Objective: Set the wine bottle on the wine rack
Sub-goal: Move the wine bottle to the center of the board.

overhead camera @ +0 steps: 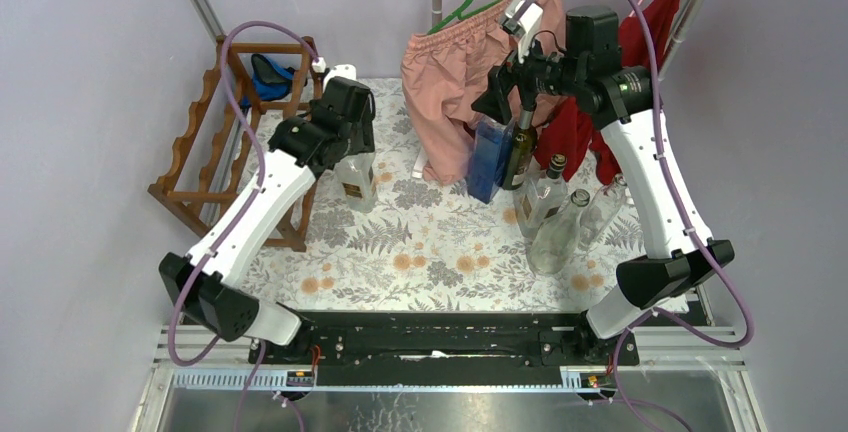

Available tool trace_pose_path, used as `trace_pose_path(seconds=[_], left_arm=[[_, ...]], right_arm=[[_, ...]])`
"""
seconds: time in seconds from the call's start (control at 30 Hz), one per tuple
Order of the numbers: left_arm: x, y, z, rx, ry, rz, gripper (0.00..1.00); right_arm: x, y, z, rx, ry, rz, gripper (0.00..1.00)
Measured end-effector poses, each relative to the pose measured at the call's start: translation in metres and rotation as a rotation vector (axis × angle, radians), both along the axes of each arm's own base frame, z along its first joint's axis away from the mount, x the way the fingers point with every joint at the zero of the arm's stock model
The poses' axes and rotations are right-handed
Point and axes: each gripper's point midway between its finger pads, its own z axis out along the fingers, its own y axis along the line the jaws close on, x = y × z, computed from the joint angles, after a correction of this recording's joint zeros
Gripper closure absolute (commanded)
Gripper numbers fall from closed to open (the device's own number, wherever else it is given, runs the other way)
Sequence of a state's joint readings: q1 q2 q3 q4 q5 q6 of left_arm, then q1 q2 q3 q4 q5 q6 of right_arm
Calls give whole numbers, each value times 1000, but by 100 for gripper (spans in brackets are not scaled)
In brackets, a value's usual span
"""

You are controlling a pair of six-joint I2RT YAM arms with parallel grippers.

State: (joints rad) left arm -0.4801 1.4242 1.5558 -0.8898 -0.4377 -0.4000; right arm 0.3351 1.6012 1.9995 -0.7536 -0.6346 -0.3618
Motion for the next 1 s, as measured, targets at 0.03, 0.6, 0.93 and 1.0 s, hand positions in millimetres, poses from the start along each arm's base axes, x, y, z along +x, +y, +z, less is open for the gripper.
trace_pose_path(seconds=[0.03,0.6,0.93,1.0], left_arm=[[2,1,-5,13,13,0,44],[22,10,-24,23,52,-30,99],[-2,-63,-19,-120,86,-352,100],[-14,-93,-19,-144,98,-450,100]], right_arm=[[0,0,0,1,3,1,0],[1,-4,-1,6,13,-4,0],[4,-8,-1,6,13,-14,0],[5,-9,-1,7,14,-19,0]])
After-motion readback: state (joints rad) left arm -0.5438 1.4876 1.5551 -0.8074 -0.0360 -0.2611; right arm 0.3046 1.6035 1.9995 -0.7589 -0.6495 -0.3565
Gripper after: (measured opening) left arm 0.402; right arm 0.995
